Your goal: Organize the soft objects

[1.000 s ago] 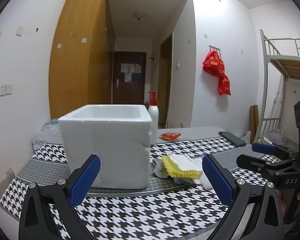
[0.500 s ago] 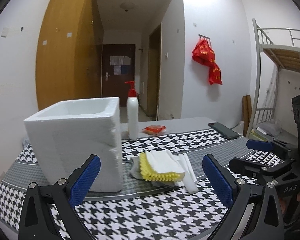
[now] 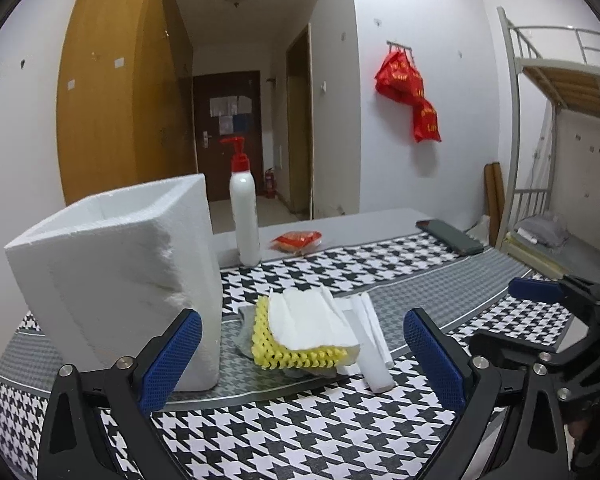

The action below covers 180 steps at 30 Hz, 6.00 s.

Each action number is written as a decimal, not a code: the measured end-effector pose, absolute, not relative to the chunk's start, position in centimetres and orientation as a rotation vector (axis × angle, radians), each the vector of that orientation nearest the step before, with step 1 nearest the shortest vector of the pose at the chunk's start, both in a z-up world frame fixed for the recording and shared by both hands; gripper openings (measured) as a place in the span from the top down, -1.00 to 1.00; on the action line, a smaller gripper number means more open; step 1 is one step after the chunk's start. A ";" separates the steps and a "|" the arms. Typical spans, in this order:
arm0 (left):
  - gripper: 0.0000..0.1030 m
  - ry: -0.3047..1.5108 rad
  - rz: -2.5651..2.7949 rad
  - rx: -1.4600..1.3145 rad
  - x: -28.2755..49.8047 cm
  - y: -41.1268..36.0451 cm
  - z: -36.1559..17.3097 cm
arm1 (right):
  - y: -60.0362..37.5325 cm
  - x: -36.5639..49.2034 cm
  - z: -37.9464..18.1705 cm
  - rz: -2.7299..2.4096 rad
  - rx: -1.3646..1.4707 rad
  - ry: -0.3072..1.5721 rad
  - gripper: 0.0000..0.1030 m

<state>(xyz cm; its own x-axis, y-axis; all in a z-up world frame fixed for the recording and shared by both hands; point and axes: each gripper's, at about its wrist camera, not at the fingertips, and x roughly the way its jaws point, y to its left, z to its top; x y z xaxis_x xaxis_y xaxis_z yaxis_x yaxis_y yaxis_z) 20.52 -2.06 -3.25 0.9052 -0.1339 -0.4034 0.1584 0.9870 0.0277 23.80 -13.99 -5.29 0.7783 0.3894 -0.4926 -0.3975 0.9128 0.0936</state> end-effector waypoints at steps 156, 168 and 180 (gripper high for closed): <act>-0.49 0.597 -0.222 -0.013 18.6 1.7 -6.7 | -7.2 29.1 -10.2 0.523 -0.292 0.826 0.15; -0.71 0.605 -0.217 0.044 20.1 -1.1 -6.9 | -9.4 28.5 -9.7 0.595 -0.214 0.823 0.61; -0.17 0.675 -0.130 0.089 22.6 -2.3 -8.0 | -14.3 25.8 -8.6 0.582 -0.022 0.793 0.61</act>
<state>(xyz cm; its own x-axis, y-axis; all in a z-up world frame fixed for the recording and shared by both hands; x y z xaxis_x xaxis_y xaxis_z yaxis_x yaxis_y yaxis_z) 22.60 -2.33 -7.98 0.7733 -0.0905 -0.6276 0.1483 0.9881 0.0403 25.80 -14.29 -8.55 0.5537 0.4846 -0.6772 -0.5009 0.8435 0.1941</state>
